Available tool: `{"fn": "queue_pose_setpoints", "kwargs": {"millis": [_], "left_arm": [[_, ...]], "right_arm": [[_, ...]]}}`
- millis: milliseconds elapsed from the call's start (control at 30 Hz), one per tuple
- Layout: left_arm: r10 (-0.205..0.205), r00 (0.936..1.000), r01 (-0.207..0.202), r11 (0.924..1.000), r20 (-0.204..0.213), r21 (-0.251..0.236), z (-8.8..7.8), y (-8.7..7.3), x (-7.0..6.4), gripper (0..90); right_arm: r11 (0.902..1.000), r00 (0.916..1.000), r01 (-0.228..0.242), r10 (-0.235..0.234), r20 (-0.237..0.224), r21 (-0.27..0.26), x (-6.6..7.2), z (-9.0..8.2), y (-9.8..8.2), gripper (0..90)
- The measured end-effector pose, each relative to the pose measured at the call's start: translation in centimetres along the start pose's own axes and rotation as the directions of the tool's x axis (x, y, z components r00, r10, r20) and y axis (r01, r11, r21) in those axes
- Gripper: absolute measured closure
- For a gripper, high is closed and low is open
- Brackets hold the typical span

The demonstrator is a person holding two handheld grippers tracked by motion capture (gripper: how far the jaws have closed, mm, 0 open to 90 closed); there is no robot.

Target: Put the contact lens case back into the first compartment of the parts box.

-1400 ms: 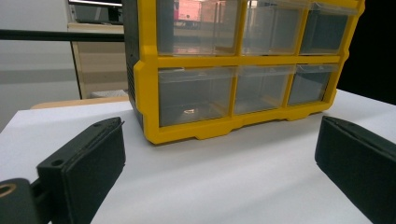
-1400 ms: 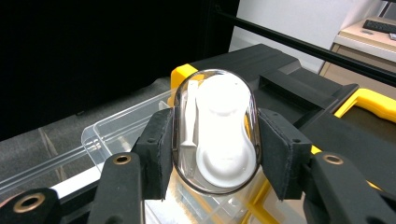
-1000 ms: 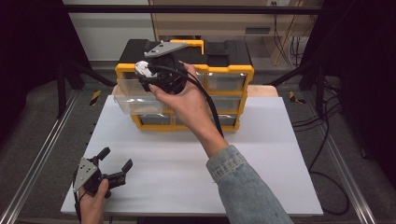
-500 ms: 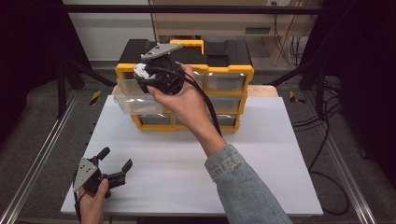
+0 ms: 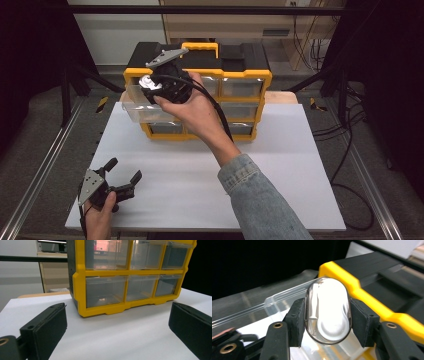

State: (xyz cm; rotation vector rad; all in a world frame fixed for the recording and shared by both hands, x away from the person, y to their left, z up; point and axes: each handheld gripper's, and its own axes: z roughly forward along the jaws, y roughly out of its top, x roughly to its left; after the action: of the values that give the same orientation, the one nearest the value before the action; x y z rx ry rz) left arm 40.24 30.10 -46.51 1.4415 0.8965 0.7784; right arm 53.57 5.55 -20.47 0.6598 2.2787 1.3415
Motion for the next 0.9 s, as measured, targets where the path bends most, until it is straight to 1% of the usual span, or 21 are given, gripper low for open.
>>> {"fn": "queue_pose_setpoints", "kwargs": {"millis": [33,133,233,300,433,467,500,633,767,900], "left_arm": [[0.003,1.0,-0.003,1.0,0.0,0.002,0.0,0.0,0.0,1.3],[0.002,1.0,-0.002,1.0,0.001,0.003,0.0,0.0,0.0,1.3],[0.005,1.0,-0.005,1.0,-0.001,0.004,0.0,0.0,0.0,1.3],[0.006,1.0,-0.006,1.0,-0.002,0.003,0.0,0.0,0.0,1.3],[0.008,0.9999,-0.008,1.0,-0.007,0.003,0.0,0.0,0.1,1.3],[0.008,0.9999,-0.008,1.0,-0.007,0.003,0.0,0.0,0.1,1.3],[0.009,0.9999,-0.008,1.0,-0.009,0.003,0.0,0.0,0.1,1.3],[0.014,0.9997,-0.014,0.9999,-0.018,-0.001,-0.1,0.0,0.0,1.2],[0.015,0.9996,-0.015,0.9999,-0.023,-0.007,-0.2,0.1,0.0,1.1],[0.018,0.9996,-0.018,0.9998,-0.024,-0.005,-0.1,0.1,0.0,1.0]], "right_arm": [[1.0,1.0,0.002,-0.002,0.003,-0.006,0.1,0.0,0.0,44.1],[0.9996,0.9999,-0.012,0.012,-0.004,-0.027,0.1,-0.3,0.1,39.1],[0.9988,0.9998,-0.021,0.022,0.004,-0.045,0.0,-0.9,0.1,32.6],[0.9976,0.9993,-0.025,0.027,0.024,-0.064,0.0,-1.1,0.0,25.7],[0.995,0.9985,-0.027,0.031,0.045,-0.097,0.0,-1.2,-0.4,14.9],[0.995,0.9985,-0.027,0.031,0.045,-0.097,0.0,-1.2,-0.4,14.9],[0.9936,0.998,-0.036,0.041,0.049,-0.107,-0.1,-1.2,-0.4,12.1],[0.9911,0.9961,-0.056,0.064,0.061,-0.121,-0.3,-1.1,-0.6,8.7],[0.99,0.995,-0.071,0.079,0.061,-0.122,-0.4,-1.2,-0.8,8.2],[0.9859,0.9936,-0.084,0.094,0.063,-0.145,-0.6,-1.7,-1.1,6.3]]}}
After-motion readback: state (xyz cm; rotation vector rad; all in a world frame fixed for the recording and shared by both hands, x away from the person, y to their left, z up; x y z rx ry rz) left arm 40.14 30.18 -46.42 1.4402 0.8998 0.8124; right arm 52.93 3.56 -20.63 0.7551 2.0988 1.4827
